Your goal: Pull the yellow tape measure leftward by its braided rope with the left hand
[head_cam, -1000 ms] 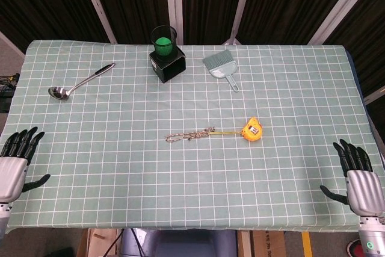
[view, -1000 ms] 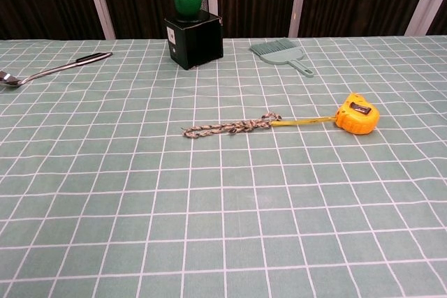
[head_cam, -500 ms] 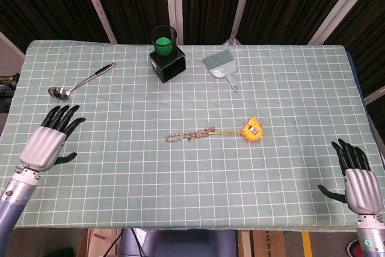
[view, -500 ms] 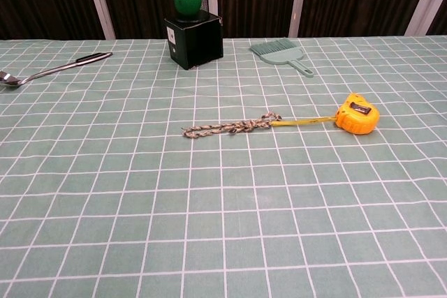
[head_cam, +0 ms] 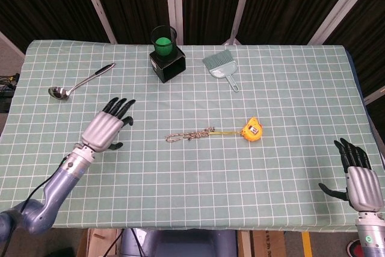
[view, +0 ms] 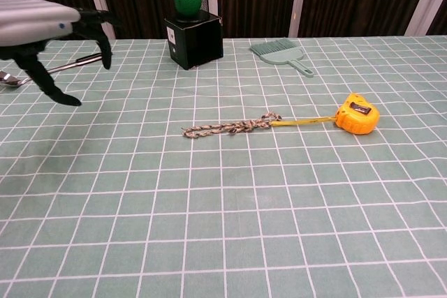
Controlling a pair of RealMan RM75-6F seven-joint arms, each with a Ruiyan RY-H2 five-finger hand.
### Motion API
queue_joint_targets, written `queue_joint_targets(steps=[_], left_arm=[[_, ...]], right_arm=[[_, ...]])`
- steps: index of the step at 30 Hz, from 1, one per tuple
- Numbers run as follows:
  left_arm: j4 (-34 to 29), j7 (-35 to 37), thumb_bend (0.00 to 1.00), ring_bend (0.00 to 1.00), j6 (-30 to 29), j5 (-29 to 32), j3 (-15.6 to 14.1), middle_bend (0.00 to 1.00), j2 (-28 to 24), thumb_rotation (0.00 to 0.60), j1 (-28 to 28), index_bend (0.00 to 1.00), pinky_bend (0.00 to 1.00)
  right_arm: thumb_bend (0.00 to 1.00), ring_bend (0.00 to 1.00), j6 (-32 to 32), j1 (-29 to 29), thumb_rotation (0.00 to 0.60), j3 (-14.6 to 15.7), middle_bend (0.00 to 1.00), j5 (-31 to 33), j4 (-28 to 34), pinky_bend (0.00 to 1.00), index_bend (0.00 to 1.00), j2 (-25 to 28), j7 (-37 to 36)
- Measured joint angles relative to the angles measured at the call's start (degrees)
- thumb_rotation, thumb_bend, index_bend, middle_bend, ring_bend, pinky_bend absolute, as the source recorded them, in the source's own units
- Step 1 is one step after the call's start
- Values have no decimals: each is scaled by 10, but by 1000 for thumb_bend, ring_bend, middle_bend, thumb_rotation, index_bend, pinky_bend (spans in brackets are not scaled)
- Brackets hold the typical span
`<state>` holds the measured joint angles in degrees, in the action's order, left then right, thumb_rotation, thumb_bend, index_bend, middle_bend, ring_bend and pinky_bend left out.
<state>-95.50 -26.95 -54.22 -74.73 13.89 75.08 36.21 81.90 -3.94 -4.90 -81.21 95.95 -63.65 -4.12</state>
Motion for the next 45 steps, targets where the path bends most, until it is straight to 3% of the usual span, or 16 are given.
queue_joint_targets(steps=[10,16,45], left_arm=[[73,-66,338,0,38,76,7,57,120,600,76,499,0],[113,-90,369,0,49,118,8,61,161,600,107,512,0],[208,-107,411,0,47,171,-15,70,246,600,168,543,0]], right_arm=[[122,0,-7,-1,600,-3,0,9,7,0,0,5,-16],[122,0,-10,-1,600,-5,0,14,10,0,0,7,-23],[122,0,-19,-2,600,-8,0,27,16,0,0,12,-34]])
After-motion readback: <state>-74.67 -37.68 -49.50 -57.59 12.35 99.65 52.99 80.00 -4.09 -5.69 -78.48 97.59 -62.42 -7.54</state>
